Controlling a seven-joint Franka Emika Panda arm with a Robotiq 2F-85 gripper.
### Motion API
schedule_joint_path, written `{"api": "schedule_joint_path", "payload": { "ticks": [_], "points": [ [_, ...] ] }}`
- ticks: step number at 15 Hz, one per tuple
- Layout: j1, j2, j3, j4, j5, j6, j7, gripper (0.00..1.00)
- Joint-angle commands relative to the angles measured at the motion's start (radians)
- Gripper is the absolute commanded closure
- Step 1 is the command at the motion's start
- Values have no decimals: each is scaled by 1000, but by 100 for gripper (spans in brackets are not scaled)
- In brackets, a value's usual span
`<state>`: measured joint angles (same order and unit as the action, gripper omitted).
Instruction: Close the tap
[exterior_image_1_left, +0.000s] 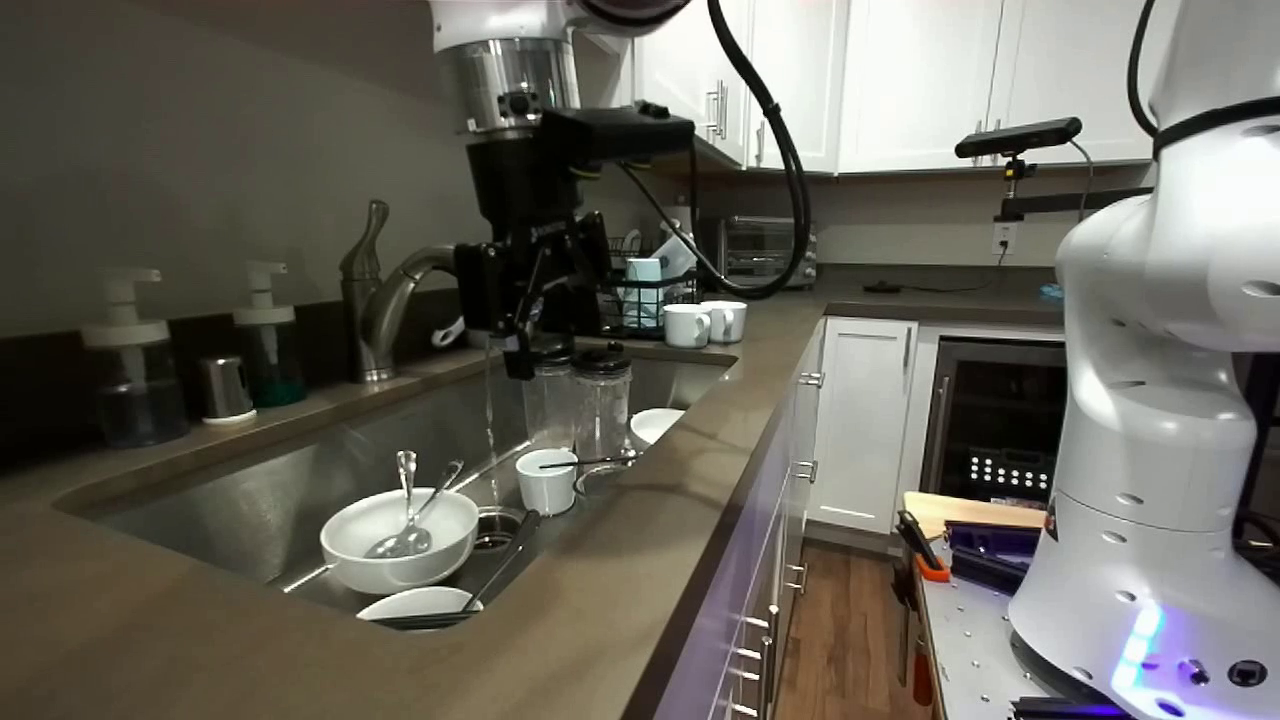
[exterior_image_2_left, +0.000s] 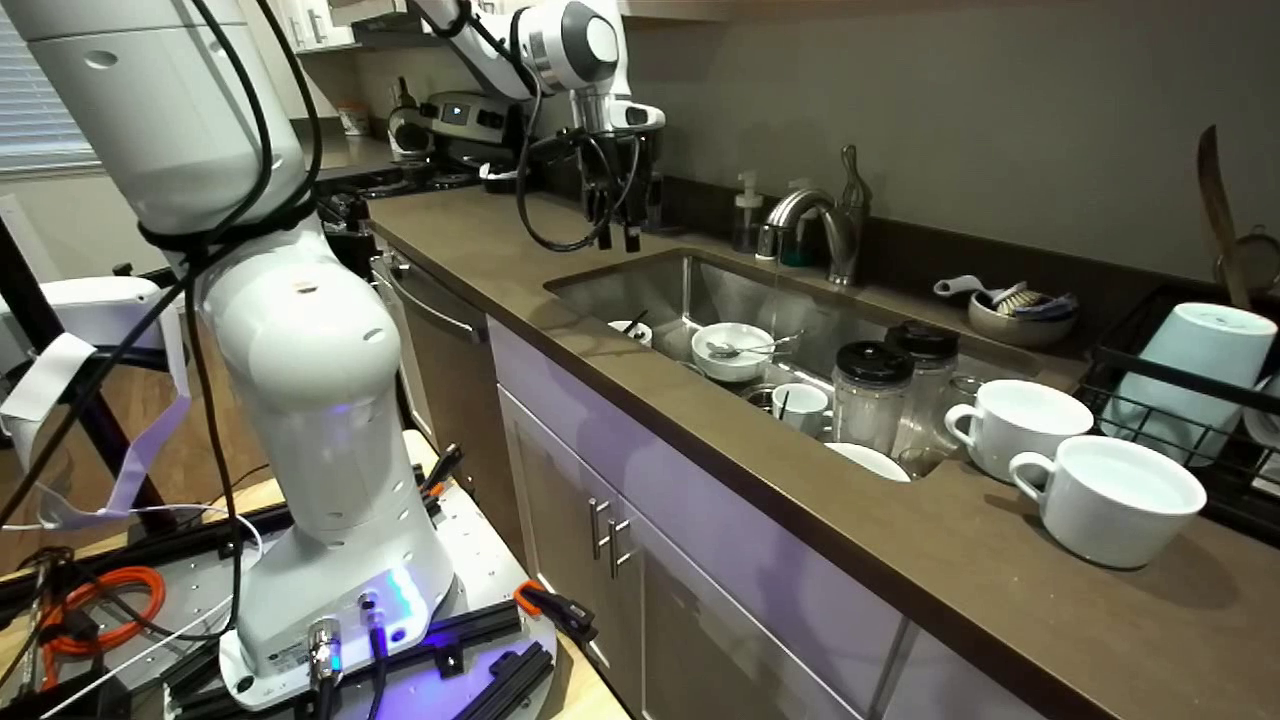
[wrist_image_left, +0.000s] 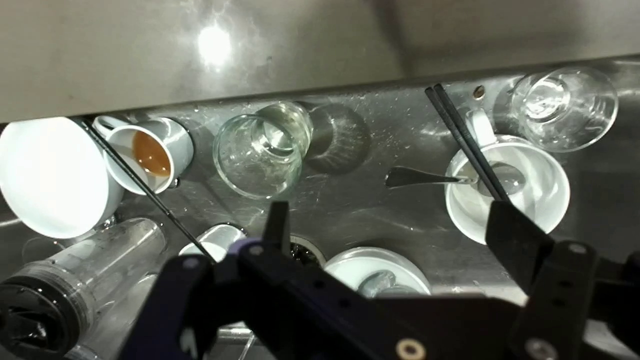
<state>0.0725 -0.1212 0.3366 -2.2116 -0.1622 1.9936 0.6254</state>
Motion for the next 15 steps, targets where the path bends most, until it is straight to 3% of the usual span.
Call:
{"api": "schedule_joint_path", "payload": {
  "ticks": [1,9,15],
  "points": [
    [26,-14,-47,-1,-95,47,34,0],
    [-10,-39,-118,8,-372,334,87,0],
    [-33,-15,-143,111,-580,357,100,0]
  ]
}}
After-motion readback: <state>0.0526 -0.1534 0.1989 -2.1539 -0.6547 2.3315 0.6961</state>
